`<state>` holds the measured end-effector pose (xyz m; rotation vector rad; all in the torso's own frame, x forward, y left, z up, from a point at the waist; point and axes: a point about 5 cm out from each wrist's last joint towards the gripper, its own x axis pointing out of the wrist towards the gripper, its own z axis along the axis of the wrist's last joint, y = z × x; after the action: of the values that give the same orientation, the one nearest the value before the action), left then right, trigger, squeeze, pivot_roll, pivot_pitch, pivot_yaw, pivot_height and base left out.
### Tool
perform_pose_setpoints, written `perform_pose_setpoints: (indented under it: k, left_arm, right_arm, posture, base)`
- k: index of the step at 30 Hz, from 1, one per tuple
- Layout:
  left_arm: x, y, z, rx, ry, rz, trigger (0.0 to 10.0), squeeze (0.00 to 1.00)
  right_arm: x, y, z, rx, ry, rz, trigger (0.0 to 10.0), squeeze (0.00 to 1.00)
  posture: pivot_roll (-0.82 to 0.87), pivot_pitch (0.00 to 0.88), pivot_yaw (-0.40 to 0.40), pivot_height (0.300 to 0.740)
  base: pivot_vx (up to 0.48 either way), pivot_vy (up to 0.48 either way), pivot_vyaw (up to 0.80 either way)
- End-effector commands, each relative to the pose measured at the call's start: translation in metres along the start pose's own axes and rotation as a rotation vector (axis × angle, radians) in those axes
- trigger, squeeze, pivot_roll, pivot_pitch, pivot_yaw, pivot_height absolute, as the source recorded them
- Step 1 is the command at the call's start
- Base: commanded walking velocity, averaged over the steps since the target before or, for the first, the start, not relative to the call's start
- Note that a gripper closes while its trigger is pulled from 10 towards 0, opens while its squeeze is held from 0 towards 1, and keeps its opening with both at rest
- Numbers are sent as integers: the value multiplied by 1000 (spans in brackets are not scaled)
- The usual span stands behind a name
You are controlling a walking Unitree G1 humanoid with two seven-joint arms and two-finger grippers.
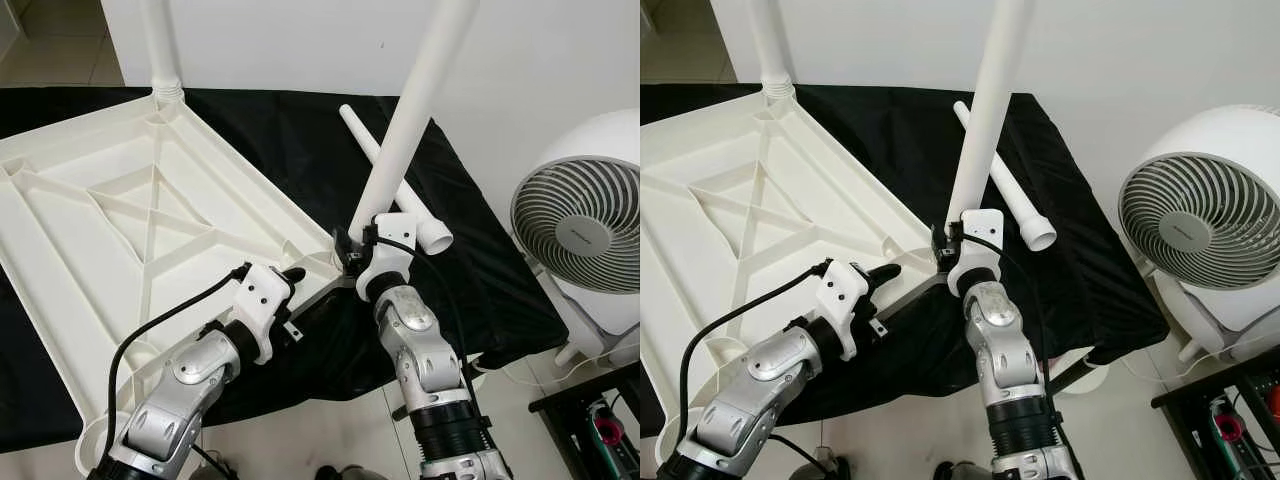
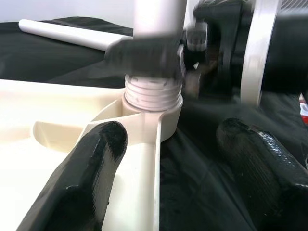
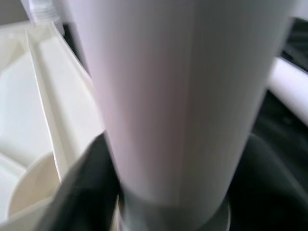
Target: Building children table
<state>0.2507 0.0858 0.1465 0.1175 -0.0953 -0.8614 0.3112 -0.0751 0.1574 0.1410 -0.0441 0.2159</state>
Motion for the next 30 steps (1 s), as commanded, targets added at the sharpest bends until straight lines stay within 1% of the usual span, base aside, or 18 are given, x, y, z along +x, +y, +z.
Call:
perform_pose_setpoints:
  k: [1, 5, 7, 8, 10, 11, 13, 14, 15, 18, 19, 20, 21, 23, 25, 28, 29, 30]
  left_arm:
    - [2, -1, -4, 10, 11, 13, 10000, 0]
    - [3, -2, -3, 24, 6, 2, 10000, 0]
    - [4, -2, -2, 28, 3, -4, 10000, 0]
    - [5, -3, -1, 28, 1, -10, 10000, 0]
    - [5, -3, -1, 28, 1, -10, 10000, 0]
    - [5, -3, -1, 31, -1, -15, 10000, 0]
    - [6, -4, -1, 35, -3, -24, 10000, 0]
    - [6, -4, -1, 35, -3, -24, 10000, 0]
    - [7, -4, -1, 39, -4, -29, 10000, 0]
    - [8, -5, -1, 43, -4, -33, 10000, 0]
    - [8, -5, 0, 45, -6, -36, 10000, 0]
    - [9, -5, 1, 47, -7, -40, 10000, 0]
    - [9, -5, 1, 47, -7, -40, 10000, 0]
    - [9, -5, 1, 51, -8, -43, 10000, 0]
    - [10, -5, 2, 53, -8, -42, 10000, 0]
    - [10, -4, 2, 54, -10, -36, 10000, 0]
    - [10, -4, 2, 55, -11, -33, 10000, 0]
    - [9, -4, 2, 53, -12, -31, 10000, 0]
  right_arm:
    - [-4, 0, -9, 26, 37, -13, 10000, 1000]
    - [-4, -3, -1, 34, 2, 11, 10000, 1000]
    - [-3, -4, 6, 35, -22, 99, 10000, 1000]
    - [-2, -5, 9, 32, -26, 168, 10000, 0]
    - [-2, -5, 9, 32, -26, 168, 10000, 0]
    - [-2, -6, 13, 21, -32, 225, 10000, 0]
    - [0, -13, 18, -44, -29, 367, 10000, 0]
    - [0, -13, 18, -44, -29, 367, 10000, 0]
    - [1, -17, 20, -63, -21, 426, 10000, 0]
    - [3, -21, 22, -95, -23, 473, 10000, 0]
    - [5, -25, 22, -110, -11, 522, 10000, 0]
    - [8, -28, 22, -155, 0, 569, 10000, 0]
    - [8, -28, 22, -155, 0, 569, 10000, 0]
    - [12, -35, 15, -219, 53, 657, 10000, 0]
    - [13, -38, 11, -252, 73, 682, 10000, 0]
    - [13, -41, 5, -267, 105, 729, 10000, 0]
    - [14, -41, 3, -265, 111, 744, 9176, 0]
    - [14, -42, 3, -259, 115, 756, 4941, 0]
  posture:
    - [109, 121, -124, 740]
    - [110, 113, -123, 740]
    - [111, 108, -124, 740]
    - [109, 105, -123, 740]
    - [109, 105, -123, 740]
    - [109, 105, -123, 740]
    - [108, 98, -121, 740]
    - [108, 98, -121, 740]
    - [109, 93, -117, 740]
    - [110, 93, -118, 740]
    - [108, 92, -117, 740]
    - [111, 92, -116, 740]
    - [111, 92, -116, 740]
    - [115, 96, -118, 740]
    - [120, 97, -120, 740]
    - [123, 95, -121, 740]
    - [123, 94, -123, 740]
    - [123, 94, -123, 740]
  base:
    - [0, 0, 0]
    - [0, 0, 0]
    - [0, 0, 0]
    - [0, 0, 0]
    - [0, 0, 0]
    - [0, 0, 0]
    - [0, 0, 0]
    - [0, 0, 0]
    - [0, 0, 0]
    - [0, 0, 0]
    - [0, 0, 0]
    - [0, 0, 0]
    - [0, 0, 0]
    - [0, 0, 0]
    - [0, 0, 0]
    - [0, 0, 0]
    - [0, 0, 0]
    - [0, 0, 0]
